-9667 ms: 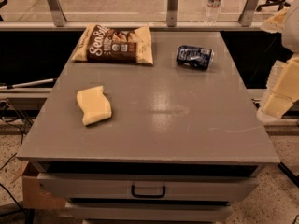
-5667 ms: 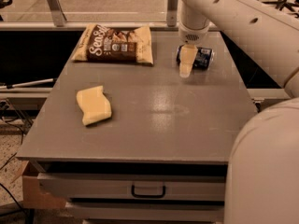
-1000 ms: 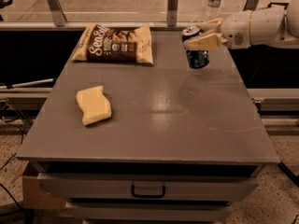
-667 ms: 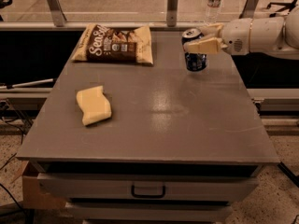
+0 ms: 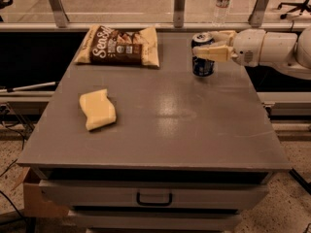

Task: Place pepsi can upright

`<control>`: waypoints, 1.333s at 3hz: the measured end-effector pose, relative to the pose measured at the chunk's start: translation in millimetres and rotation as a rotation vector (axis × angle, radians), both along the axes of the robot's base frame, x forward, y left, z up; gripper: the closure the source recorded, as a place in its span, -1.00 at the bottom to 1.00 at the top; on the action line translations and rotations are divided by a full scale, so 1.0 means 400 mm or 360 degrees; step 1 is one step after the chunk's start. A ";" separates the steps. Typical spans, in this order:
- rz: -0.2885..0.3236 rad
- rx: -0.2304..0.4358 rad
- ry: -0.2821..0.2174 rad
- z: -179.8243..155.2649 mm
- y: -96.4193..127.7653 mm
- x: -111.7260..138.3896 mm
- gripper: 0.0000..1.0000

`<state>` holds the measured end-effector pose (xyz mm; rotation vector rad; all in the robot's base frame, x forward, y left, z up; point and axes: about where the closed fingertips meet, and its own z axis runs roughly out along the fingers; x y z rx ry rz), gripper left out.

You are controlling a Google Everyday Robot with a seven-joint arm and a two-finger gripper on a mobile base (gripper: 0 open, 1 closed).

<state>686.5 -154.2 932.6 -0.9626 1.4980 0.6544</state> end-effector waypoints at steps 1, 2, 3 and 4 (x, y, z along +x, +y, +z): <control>-0.0037 0.0074 -0.0038 -0.006 -0.007 -0.004 1.00; -0.0054 0.0130 -0.0054 -0.018 -0.010 -0.006 1.00; -0.0035 0.0183 -0.0049 -0.040 -0.006 -0.005 0.78; -0.0016 0.0202 -0.0046 -0.049 -0.003 -0.005 0.16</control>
Offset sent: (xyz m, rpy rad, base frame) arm -0.0037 -0.0130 -0.0139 0.1243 -0.0459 -0.0582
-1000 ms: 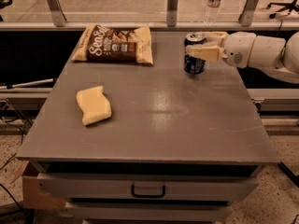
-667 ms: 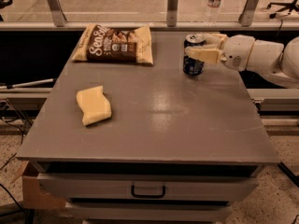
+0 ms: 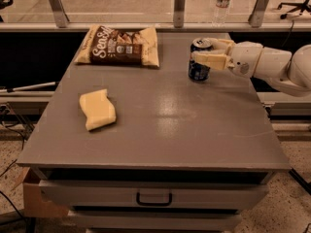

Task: Place pepsi can upright

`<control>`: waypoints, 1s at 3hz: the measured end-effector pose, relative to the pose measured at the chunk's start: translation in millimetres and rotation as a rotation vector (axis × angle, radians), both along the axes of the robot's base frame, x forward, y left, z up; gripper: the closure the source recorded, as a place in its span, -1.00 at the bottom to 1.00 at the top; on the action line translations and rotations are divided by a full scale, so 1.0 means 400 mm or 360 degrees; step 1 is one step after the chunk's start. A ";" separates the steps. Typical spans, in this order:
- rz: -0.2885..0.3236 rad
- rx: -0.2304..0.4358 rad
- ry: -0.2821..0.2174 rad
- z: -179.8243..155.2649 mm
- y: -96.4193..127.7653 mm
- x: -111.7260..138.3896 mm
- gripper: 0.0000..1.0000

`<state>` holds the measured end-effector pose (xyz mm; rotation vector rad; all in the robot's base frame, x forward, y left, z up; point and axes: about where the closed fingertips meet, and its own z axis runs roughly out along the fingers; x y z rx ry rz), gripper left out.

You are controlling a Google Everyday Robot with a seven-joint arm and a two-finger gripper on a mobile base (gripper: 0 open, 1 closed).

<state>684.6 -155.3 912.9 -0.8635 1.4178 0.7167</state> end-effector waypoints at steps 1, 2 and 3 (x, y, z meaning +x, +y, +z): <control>0.0012 0.0005 -0.0001 -0.003 0.002 0.000 -0.30; 0.0020 0.0007 -0.0005 -0.001 0.003 -0.001 -0.77; 0.0021 -0.0006 -0.0012 0.003 0.000 -0.002 -1.00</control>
Offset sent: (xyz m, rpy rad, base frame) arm -0.0013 -0.0060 0.0001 0.0058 -0.0071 0.0068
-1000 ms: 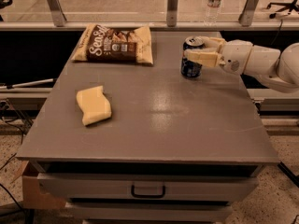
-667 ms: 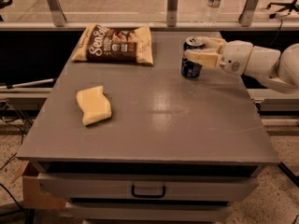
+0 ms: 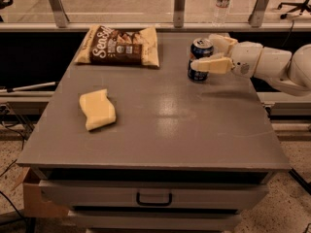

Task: Place pepsi can upright

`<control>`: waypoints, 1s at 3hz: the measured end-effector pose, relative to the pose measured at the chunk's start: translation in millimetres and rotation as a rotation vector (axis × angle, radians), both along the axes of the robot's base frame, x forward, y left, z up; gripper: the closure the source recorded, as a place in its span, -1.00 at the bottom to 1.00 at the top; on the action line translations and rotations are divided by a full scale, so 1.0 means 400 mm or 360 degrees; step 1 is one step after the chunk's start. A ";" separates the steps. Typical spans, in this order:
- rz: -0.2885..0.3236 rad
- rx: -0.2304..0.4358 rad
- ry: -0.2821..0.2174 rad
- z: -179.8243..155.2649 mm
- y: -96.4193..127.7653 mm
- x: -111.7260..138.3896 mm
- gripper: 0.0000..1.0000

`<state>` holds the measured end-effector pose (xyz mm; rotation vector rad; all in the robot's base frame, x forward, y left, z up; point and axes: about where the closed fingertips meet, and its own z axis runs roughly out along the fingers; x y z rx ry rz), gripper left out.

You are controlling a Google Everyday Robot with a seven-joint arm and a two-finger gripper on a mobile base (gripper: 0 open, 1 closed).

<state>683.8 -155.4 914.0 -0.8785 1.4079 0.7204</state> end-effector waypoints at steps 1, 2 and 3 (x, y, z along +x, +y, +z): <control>-0.0001 -0.0078 0.0001 0.004 -0.004 -0.005 -1.00; 0.0001 -0.0273 0.0048 0.005 -0.015 -0.024 -1.00; 0.0006 -0.0569 0.0188 -0.023 -0.044 -0.064 -1.00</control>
Offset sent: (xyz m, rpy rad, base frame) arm -0.0234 -0.0331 0.0001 -0.3700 0.0860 -0.0248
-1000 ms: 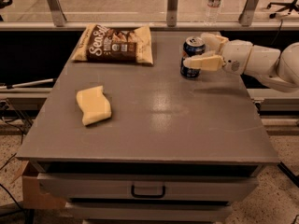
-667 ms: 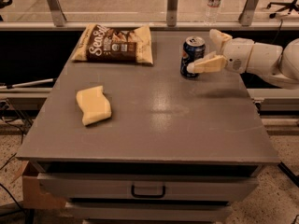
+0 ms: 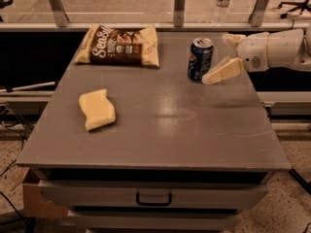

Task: Place pepsi can upright

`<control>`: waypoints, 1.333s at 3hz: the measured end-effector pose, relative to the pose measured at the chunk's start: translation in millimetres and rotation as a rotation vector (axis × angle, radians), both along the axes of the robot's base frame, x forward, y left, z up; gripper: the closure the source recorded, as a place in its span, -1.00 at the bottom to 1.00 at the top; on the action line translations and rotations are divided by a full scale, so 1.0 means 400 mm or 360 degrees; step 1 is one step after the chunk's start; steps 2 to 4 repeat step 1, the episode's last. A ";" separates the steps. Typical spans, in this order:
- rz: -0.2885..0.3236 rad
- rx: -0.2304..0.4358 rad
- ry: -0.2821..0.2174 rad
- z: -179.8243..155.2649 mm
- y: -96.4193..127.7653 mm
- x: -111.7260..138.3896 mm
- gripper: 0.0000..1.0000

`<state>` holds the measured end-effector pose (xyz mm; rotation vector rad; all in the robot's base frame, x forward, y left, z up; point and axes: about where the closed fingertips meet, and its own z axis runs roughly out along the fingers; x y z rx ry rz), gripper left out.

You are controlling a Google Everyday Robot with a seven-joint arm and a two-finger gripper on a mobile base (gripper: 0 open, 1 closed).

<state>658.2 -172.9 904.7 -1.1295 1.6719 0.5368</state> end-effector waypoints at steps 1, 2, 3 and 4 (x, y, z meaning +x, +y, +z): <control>0.0021 -0.0323 0.0218 -0.053 -0.059 -0.058 -1.00; 0.0021 -0.0323 0.0218 -0.053 -0.059 -0.058 -1.00; 0.0021 -0.0323 0.0218 -0.053 -0.059 -0.058 -1.00; 0.0021 -0.0323 0.0218 -0.053 -0.059 -0.058 -1.00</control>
Offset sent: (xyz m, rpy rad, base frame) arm 0.0000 0.0000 0.0000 0.0000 0.0000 0.0000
